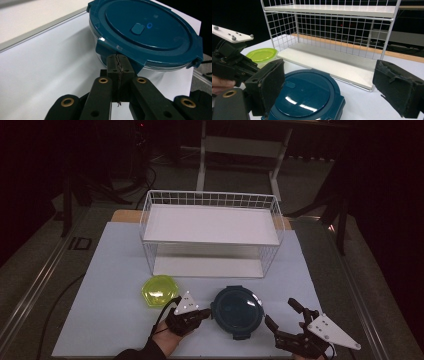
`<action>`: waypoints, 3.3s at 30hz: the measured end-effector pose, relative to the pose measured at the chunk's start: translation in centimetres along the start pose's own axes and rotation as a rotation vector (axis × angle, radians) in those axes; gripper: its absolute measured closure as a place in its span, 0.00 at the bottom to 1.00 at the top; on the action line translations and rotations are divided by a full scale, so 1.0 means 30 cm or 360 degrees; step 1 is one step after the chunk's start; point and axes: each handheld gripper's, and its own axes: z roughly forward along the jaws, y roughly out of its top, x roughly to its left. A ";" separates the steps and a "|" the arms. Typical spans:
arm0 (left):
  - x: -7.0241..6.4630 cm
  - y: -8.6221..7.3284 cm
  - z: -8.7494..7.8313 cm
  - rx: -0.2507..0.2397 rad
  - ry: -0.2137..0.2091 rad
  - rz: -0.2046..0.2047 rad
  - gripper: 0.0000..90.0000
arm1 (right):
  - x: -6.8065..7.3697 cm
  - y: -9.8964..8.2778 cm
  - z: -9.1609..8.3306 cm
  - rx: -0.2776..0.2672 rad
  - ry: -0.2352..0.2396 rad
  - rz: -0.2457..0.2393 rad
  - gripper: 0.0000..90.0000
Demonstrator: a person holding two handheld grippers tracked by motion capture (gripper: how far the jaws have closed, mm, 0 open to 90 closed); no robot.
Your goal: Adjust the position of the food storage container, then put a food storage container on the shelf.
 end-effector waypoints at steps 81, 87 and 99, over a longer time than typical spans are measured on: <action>0.064 0.098 0.039 0.0154 -0.0250 -0.0677 0.23 | -0.194 -0.074 0.207 0.0733 0.0269 0.0585 0.23; 0.071 0.090 0.052 0.0225 -0.0226 -0.0801 0.29 | -0.207 -0.091 0.237 0.0836 0.0346 0.0717 0.27; 0.086 0.073 0.059 0.0267 -0.0319 -0.0988 0.50 | -0.228 -0.099 0.263 0.0949 0.0354 0.0794 0.46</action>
